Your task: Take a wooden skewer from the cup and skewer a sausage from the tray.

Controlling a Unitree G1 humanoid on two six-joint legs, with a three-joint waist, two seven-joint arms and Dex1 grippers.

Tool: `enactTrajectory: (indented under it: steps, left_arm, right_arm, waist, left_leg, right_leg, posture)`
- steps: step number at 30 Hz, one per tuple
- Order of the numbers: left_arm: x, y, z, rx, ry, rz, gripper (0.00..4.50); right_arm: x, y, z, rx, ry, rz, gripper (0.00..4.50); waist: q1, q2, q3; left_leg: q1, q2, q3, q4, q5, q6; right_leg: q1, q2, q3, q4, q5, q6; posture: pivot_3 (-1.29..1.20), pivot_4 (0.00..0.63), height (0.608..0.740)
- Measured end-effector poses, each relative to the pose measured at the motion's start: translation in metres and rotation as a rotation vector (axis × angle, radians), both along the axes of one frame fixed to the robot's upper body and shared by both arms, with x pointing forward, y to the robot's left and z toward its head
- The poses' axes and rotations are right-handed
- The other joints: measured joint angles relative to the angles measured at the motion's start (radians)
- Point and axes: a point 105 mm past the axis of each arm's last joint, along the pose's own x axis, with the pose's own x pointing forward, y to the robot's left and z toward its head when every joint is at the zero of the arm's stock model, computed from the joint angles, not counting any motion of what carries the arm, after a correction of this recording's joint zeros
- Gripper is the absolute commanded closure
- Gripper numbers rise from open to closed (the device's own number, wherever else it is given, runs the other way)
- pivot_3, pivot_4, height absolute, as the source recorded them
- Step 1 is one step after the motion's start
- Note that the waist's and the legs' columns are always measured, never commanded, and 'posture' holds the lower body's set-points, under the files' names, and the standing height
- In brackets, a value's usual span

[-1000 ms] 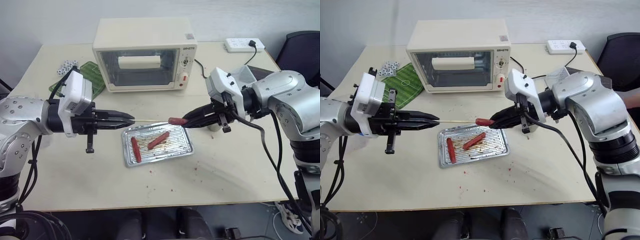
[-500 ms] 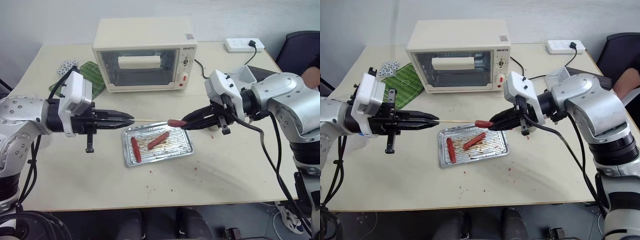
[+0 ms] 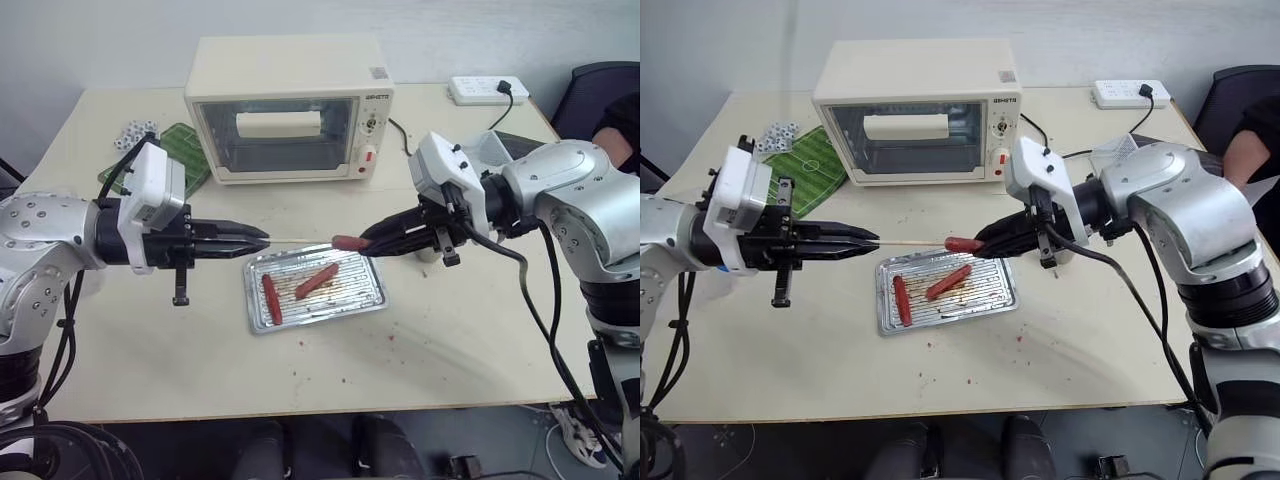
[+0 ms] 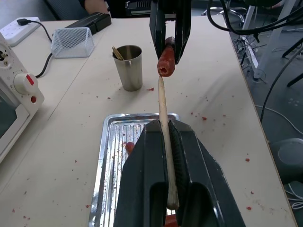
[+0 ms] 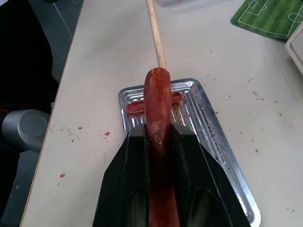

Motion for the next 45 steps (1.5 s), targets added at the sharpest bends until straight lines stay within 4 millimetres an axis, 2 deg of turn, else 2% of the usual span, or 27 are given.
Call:
enactTrajectory:
  steps: [24, 45]
  left_arm:
    - [0.000, 0.001, 0.003, 0.006, -0.007, 0.000, 4.50]
    - [0.003, -0.003, 0.004, -0.015, -0.003, -0.029, 4.50]
  right_arm:
    - [0.004, -0.007, -0.007, -0.016, 0.008, -0.027, 3.91]
    - [-0.003, 0.005, 0.002, 0.002, 0.002, 0.009, 3.91]
  waist:
    - [0.000, 0.000, 0.000]
    - [0.000, 0.000, 0.000]
  left_leg:
    - [0.000, 0.000, 0.000, 0.000, 0.000, 0.000]
    - [0.000, 0.000, 0.000, 0.000, 0.000, 0.000]
  right_leg:
    - [0.000, 0.000, 0.000, 0.000, 0.000, 0.000]
    - [0.000, 0.000, 0.000, 0.001, 0.000, 0.000]
  posture:
    - [0.00, 0.150, 0.740]
    - [0.00, 0.150, 0.740]
